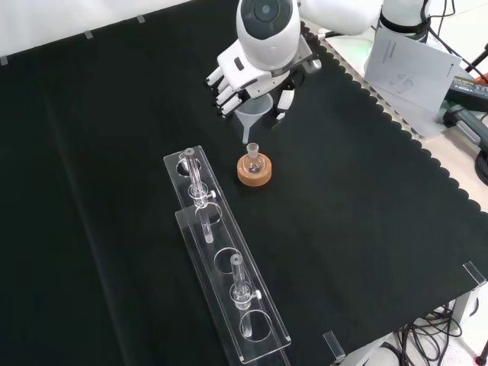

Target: Place the funnel on the round-bottom flask.

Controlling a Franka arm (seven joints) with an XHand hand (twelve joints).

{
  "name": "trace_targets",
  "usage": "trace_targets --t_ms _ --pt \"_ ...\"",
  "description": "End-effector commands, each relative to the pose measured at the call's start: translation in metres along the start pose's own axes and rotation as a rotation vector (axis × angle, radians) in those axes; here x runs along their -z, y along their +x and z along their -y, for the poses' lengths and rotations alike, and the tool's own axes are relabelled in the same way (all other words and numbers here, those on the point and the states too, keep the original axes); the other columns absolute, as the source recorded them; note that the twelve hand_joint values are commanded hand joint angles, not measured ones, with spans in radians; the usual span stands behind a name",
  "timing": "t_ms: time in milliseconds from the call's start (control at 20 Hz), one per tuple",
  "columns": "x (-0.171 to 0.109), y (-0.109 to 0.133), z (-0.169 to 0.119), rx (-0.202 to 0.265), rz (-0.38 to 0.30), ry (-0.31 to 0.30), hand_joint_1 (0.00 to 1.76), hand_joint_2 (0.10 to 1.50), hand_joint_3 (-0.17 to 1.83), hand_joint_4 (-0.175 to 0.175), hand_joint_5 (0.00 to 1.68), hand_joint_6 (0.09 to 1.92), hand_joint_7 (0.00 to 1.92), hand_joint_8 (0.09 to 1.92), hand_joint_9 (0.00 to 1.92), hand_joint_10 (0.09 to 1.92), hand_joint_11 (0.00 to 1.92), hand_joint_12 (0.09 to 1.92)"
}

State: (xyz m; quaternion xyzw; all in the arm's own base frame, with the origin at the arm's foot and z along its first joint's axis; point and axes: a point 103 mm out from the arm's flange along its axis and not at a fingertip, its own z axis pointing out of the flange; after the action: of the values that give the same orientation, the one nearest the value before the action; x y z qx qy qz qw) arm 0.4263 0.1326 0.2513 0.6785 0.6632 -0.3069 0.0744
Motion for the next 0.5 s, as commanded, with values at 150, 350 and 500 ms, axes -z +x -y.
trace_targets --t_ms 150,350,500 --pt "-0.016 -0.007 0.0051 -0.006 0.018 0.041 0.77 0.75 0.56 -0.045 0.62 0.77 0.62 0.84 0.89 0.66 0.46 1.31" --pt "-0.0161 -0.0072 0.005 -0.004 0.024 0.026 0.77 0.75 0.56 -0.045 0.62 0.77 0.62 0.84 0.89 0.66 0.46 1.31" --pt "-0.0157 -0.0075 0.0051 -0.005 0.011 0.022 0.77 0.75 0.56 -0.046 0.62 0.77 0.62 0.84 0.89 0.66 0.46 1.31"
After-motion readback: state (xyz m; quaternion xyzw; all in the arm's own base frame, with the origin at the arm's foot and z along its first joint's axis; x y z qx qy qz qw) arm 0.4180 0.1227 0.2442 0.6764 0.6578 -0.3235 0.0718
